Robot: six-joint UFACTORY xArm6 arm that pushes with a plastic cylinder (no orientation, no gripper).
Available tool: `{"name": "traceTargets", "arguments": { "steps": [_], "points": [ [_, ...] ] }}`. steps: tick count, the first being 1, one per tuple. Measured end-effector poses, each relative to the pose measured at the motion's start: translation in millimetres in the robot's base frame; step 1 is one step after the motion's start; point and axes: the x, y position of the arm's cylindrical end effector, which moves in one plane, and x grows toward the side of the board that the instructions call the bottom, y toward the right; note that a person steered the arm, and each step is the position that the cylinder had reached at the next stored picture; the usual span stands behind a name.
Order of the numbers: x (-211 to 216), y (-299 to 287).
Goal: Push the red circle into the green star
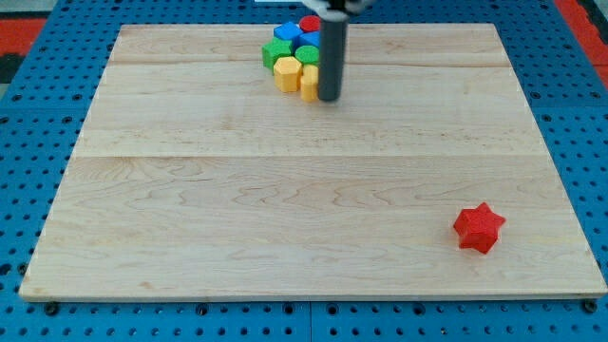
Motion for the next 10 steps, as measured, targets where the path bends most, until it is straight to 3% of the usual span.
{"name": "traceTargets", "arguments": {
  "steps": [1,2,3,4,5,6,7,10],
  "points": [
    [14.5,15.6],
    [42.8,66.4],
    [-1.9,173.6],
    [-85.0,154.7],
    [-119.0,103.4],
    [-118.7,75.8],
    [-118.4,-8.3],
    [-90.5,-27.1]
  ]
}}
